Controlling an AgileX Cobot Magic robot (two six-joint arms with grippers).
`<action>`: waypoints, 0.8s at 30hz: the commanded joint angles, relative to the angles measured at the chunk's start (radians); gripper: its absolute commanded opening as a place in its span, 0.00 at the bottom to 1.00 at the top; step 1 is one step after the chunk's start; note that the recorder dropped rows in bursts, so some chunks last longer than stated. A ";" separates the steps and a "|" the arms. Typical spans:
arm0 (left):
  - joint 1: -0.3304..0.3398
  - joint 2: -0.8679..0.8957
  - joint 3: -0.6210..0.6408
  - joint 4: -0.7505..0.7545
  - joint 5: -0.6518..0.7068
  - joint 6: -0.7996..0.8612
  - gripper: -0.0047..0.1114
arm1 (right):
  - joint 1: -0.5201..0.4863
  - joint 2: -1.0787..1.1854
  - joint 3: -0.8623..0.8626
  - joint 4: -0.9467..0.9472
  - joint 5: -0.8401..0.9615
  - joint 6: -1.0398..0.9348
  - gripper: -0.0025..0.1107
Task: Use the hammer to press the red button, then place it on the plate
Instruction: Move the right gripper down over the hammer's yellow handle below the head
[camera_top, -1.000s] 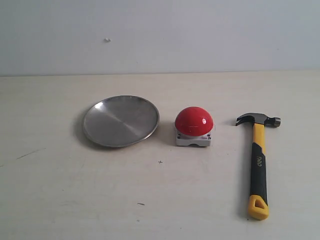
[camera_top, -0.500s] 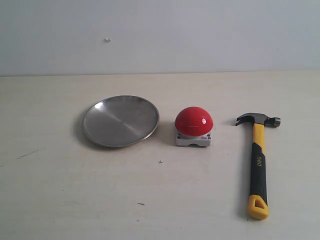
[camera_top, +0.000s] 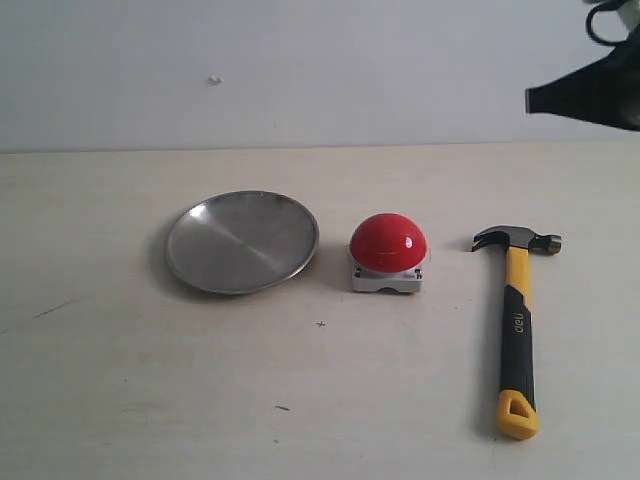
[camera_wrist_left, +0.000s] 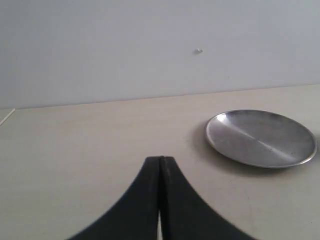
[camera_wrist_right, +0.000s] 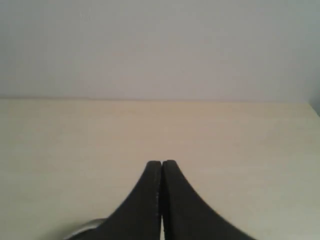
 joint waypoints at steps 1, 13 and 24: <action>0.003 -0.005 0.003 0.002 -0.005 0.001 0.04 | -0.015 0.118 -0.042 0.045 -0.060 -0.178 0.02; 0.003 -0.005 0.003 0.002 -0.005 0.001 0.04 | -0.065 0.209 -0.089 -0.486 -0.386 -0.453 0.02; 0.003 -0.005 0.003 0.002 -0.005 0.001 0.04 | -0.103 0.186 -0.137 -1.110 0.775 0.017 0.02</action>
